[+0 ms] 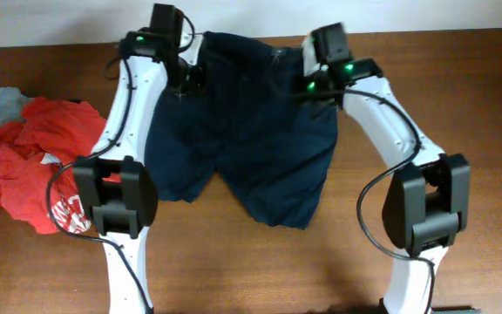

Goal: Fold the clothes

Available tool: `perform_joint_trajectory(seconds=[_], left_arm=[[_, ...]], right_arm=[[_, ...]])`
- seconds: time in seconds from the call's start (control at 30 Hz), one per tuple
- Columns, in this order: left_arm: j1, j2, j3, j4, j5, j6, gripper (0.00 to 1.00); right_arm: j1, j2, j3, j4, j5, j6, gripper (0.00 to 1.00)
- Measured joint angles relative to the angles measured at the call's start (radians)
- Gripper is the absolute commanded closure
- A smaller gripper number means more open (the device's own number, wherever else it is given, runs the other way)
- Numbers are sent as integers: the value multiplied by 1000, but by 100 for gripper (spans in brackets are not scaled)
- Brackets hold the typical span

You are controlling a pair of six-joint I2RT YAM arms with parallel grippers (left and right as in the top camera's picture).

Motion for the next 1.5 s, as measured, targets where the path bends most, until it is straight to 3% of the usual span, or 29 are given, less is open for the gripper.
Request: perform_joint_trajectory(seconds=[0.3,0.6,0.83,0.9,1.0,1.23,1.4,1.5], left_arm=[[13,0,5,-1,27,-3,73],[10,-3,5,-4,31,-3,73],[-24,-4,5,19,31,-3,73],[-46,-4,5,23,31,-5,73],[-97,-4,5,20,15,-6,72],[-208,-4,5,18,-68,-6,72],[-218,-4,5,-2,-87,-6,72],[-216,-4,5,-30,-98,-6,72]], right_arm=[[-55,220,3,328,38,-76,76],[-98,306,10,303,106,-98,79],[-167,278,37,93,183,-78,79],[-218,267,42,9,196,-35,79],[-323,253,61,-180,212,69,90],[-444,241,61,-557,235,280,94],[-357,250,40,-722,211,328,95],[-277,251,37,-731,211,332,94]])
